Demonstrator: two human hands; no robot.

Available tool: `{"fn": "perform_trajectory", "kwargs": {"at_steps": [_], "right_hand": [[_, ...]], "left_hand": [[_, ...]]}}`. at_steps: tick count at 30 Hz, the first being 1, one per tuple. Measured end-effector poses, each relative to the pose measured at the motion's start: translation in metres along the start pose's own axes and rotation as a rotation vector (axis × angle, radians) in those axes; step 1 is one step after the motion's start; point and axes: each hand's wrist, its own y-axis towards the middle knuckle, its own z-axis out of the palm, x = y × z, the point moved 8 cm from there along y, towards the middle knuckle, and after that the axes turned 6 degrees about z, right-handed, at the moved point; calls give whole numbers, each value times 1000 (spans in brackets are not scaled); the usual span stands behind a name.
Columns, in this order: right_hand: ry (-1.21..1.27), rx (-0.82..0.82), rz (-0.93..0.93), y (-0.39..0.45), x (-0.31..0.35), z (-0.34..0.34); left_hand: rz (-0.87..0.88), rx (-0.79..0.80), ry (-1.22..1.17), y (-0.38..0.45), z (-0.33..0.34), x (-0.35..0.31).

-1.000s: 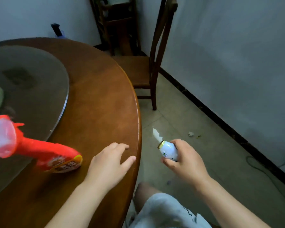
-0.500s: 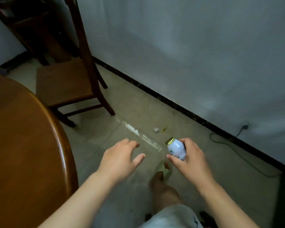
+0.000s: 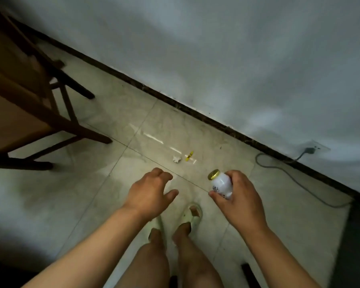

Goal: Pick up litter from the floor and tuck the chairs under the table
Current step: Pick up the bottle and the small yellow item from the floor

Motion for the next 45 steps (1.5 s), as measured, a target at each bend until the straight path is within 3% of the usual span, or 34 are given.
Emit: {"fn": "perform_trajectory", "kwargs": {"at_steps": [14,26,31,36,41,45], "right_hand": [[57,-110,227,69,-73,61],[97,35,228,110,-161,165],[94,87,247,135,-209,215],[103,35,241,168,-247,271],[99,-7,191,211,-273,338],[87,-7,174,234,-295,386]], "left_hand": [[36,124,-14,100,92,48],[-79,140,-44,160,227,74],[-143,103,-74,209,291,96],[-169,70,-44,278,354,136],[-188,-77,-12,347,402,185],[-318,-147,-79,396,440,220]]}}
